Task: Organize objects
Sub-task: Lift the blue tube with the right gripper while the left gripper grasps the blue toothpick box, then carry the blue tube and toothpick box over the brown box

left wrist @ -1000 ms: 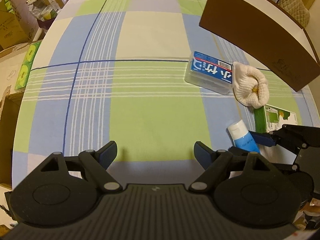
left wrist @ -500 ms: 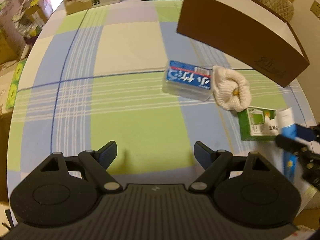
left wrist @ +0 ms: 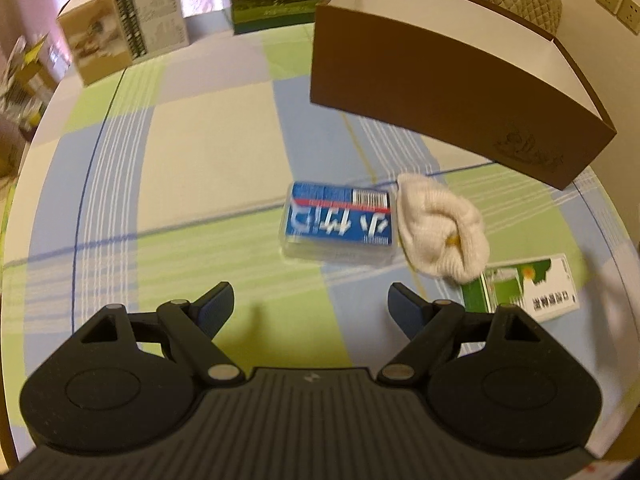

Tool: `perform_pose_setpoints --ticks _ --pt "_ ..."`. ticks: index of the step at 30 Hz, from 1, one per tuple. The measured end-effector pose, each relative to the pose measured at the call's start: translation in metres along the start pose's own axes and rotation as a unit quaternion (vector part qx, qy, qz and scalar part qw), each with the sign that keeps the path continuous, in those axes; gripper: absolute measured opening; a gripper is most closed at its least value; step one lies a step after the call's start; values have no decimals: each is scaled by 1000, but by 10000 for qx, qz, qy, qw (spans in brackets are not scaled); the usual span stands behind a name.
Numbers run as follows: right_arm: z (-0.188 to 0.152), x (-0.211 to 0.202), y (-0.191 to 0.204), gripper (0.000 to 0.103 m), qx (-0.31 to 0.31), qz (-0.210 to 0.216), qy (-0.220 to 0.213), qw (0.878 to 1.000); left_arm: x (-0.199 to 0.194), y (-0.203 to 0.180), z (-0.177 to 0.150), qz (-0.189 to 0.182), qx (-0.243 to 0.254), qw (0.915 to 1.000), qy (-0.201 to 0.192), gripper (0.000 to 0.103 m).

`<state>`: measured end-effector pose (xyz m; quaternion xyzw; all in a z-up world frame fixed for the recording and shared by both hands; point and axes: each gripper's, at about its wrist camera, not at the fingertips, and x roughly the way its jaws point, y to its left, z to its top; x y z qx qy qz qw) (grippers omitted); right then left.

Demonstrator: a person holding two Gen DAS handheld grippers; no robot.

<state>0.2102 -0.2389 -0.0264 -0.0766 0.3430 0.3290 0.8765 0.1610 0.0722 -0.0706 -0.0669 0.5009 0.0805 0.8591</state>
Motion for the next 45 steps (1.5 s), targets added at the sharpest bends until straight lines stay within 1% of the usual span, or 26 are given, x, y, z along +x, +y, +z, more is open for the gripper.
perform_pose_setpoints --ticks 4,7,13,18,21,26,32,37,41,45 --pt "8 -1 -16 30 66 -163 -72 9998 14 -7 14 -101 124 9999 -31 82" --pt "10 -1 -24 30 145 -230 -101 9996 23 -14 22 -124 277 9995 -40 84" --pt "12 1 -35 30 239 -300 -78 9992 46 -21 36 -95 487 9987 111 86" --pt "14 5 -40 30 281 -334 -40 9990 62 -23 43 -2 551 9982 246 86" --pt "16 7 -42 30 295 -344 -35 9990 65 -23 44 -39 539 9982 242 83" --pt "17 9 -44 30 286 -335 -47 9990 66 -23 44 -34 587 9981 195 83" --pt "25 12 -43 30 239 -238 -122 9994 53 -20 40 69 625 9980 19 83" --pt "31 12 -38 30 189 -120 -189 9996 31 -11 40 86 437 9989 -152 83" --pt "39 11 -32 30 120 0 -283 9995 8 -5 45 120 341 9987 -358 83" --pt "51 11 -26 30 10 160 -416 9990 -16 -3 57 150 330 9975 -612 83"
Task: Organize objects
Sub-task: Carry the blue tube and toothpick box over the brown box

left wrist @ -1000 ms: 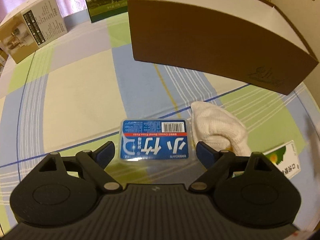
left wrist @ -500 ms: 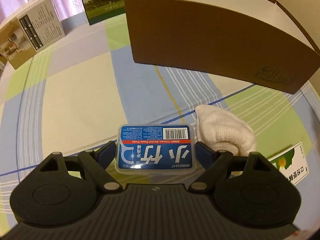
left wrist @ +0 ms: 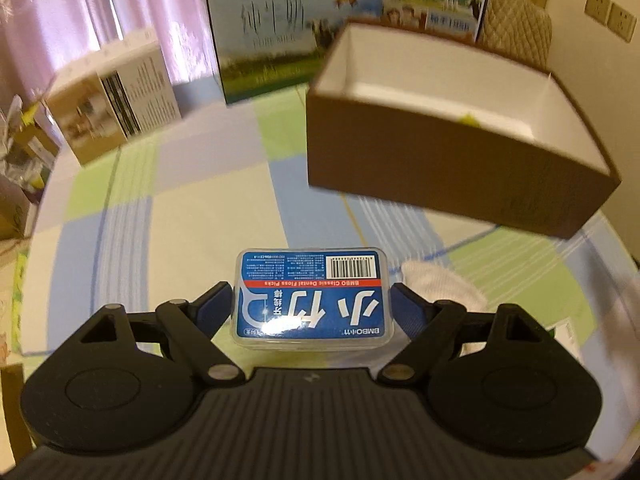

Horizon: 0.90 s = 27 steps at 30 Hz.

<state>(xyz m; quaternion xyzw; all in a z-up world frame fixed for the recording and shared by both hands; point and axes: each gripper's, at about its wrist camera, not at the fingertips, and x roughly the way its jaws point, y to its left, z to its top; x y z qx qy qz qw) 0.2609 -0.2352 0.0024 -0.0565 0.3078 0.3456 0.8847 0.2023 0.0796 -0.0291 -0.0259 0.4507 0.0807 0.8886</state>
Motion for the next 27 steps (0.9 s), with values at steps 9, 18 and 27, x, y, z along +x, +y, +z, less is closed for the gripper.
perform_pose_setpoints --ticks 9,18,27 --pt "40 11 5 30 -179 336 -355 9986 -31 -11 46 -46 143 9984 -538 83" --pt "93 40 0 30 -327 591 -625 9958 -26 -40 103 -163 411 9956 -823 83" --pt "133 86 -15 30 -396 514 -667 9957 4 -70 154 -327 501 9954 -747 83"
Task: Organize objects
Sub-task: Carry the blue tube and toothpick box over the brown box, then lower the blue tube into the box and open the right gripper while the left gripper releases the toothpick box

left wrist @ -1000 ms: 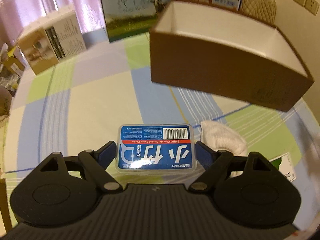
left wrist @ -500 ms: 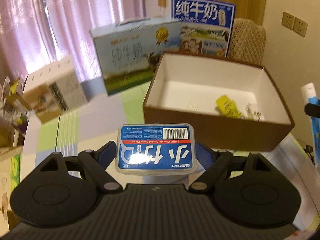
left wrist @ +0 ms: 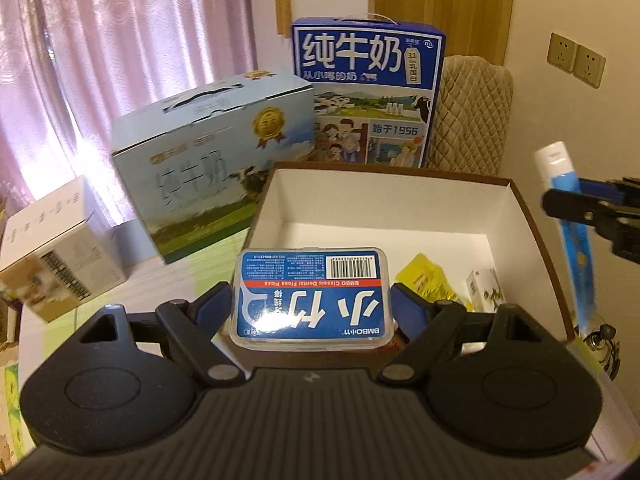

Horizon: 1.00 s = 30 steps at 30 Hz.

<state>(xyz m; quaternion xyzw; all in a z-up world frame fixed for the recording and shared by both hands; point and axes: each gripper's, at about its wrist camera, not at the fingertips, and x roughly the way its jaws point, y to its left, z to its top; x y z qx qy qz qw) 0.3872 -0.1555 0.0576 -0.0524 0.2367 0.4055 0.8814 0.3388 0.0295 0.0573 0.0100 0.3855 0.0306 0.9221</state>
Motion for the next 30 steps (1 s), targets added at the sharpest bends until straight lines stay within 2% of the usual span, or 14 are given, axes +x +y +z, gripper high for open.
perform_pose_setpoints --ticks 6,13,21,30 --pt "2 42 -20 30 38 -120 256 9996 39 -16 24 -82 35 9998 173 83" --pt "-11 93 -40 30 56 -181 849 9962 89 -33 36 -77 308 9984 470 83" --pt "-22 137 -64 30 669 -309 1399 9874 140 -44 40 -58 483 9955 815 83" --pt "-29 167 -77 30 1060 -618 1903 9740 170 -45 38 -74 524 9935 1008 83"
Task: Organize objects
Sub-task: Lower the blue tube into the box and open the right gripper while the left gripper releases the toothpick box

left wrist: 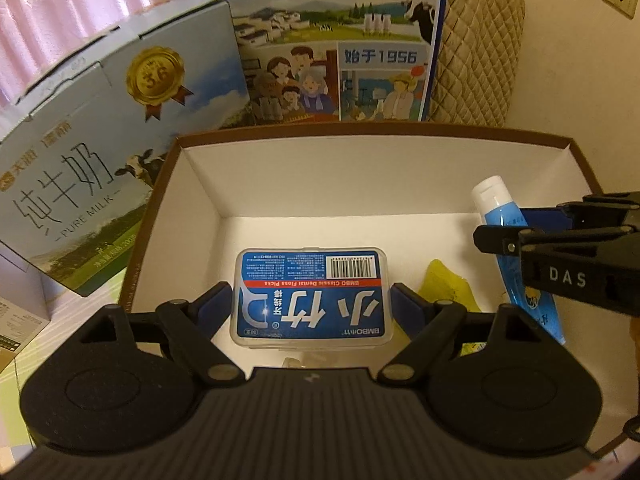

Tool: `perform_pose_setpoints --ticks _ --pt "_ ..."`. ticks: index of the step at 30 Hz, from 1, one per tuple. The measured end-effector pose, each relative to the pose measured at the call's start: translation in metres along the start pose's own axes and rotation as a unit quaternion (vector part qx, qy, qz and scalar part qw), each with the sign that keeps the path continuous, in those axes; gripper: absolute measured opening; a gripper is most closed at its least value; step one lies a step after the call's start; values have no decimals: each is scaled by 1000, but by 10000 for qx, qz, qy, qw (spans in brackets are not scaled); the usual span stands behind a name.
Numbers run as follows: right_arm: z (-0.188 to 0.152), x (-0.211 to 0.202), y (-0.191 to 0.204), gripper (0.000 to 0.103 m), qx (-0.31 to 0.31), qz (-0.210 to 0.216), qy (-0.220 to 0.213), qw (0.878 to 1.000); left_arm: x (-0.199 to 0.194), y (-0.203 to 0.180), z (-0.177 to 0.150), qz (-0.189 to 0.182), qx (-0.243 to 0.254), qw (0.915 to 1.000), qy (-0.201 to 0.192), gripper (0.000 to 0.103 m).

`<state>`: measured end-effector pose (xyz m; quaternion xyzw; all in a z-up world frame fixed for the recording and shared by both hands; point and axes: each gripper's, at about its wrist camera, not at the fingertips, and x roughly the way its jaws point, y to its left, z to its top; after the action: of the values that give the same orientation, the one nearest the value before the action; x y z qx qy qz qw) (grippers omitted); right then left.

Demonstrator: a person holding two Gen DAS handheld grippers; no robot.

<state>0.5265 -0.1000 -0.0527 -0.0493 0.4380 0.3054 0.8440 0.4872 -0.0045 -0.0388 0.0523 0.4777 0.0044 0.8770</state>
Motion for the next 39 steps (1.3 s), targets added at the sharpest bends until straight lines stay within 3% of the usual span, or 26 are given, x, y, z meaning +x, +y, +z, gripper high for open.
perform_pose_setpoints --ticks 11,26,30,39 --pt "13 3 -10 31 549 -7 -81 9985 16 3 -1 -57 -47 9999 131 83" --pt "5 -1 -11 32 341 35 58 9994 23 -1 0 -103 -31 9998 175 83" --pt "4 -4 -10 33 286 19 45 9996 24 2 1 -51 -120 9998 161 90" --pt "1 -23 -2 57 22 163 -126 9998 12 14 -4 -42 -286 9994 209 91"
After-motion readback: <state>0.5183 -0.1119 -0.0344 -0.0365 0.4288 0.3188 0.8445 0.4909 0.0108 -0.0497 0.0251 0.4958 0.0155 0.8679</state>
